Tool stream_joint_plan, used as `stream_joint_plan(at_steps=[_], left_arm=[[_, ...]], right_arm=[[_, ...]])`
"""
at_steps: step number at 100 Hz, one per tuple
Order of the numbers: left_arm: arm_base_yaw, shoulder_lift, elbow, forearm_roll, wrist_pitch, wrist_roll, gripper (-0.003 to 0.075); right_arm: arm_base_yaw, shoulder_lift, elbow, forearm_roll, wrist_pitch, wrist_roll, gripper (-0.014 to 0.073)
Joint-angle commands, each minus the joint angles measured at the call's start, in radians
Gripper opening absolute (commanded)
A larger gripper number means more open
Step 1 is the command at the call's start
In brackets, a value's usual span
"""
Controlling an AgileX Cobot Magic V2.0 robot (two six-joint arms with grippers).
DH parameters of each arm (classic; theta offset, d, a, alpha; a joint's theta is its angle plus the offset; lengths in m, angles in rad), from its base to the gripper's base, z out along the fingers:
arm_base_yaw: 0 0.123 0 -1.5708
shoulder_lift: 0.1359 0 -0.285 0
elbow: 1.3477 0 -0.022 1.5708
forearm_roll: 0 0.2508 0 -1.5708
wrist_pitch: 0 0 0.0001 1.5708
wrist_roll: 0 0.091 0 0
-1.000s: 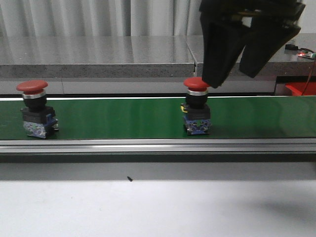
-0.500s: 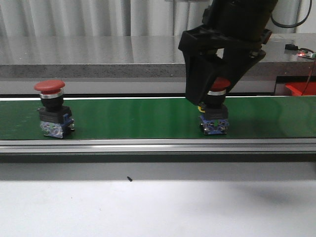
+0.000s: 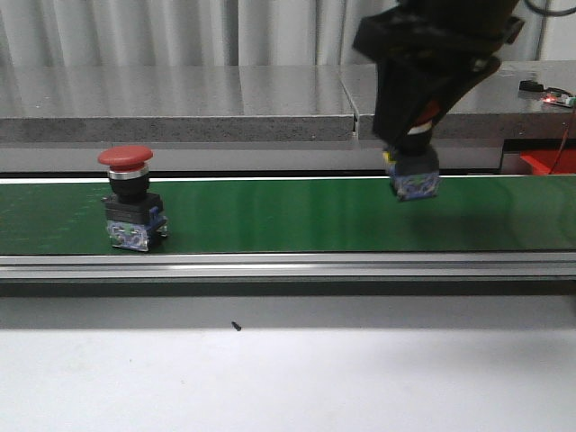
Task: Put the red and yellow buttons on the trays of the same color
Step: 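Grasp the leading red button on the belt with the right gripper, then carry the red button into the red tray and open right gripper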
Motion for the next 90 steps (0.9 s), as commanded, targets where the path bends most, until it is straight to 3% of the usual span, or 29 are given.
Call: stream_joint_plan(at_steps=[1,33,52,71,90], left_arm=[[-0.008,0.012,-0.026,-0.016,-0.069,-0.007,-0.0019],[-0.008,0.012,-0.026,-0.016,-0.069,-0.007,-0.0019],[-0.008,0.012,-0.026,-0.016,-0.069,-0.007,-0.0019],[-0.008,0.012,-0.026,-0.016,-0.069,-0.007,-0.0019],[-0.008,0.012,-0.026,-0.016,-0.069,-0.007,-0.0019]], right_arm=[[-0.073,-0.066,-0.065,-0.015,-0.042,-0.01,0.0141],[-0.392,-0.061,-0.165,-0.014,-0.025,0.006,0.0141],[-0.582,-0.025,-0.165,-0.002,-0.095,0.096,0.0141],[-0.691,0.051,-0.165,0.071,-0.124,0.103,0.0141],[-0.72,0.139,-0.165,0.114,-0.197,0.103,0.0141]])
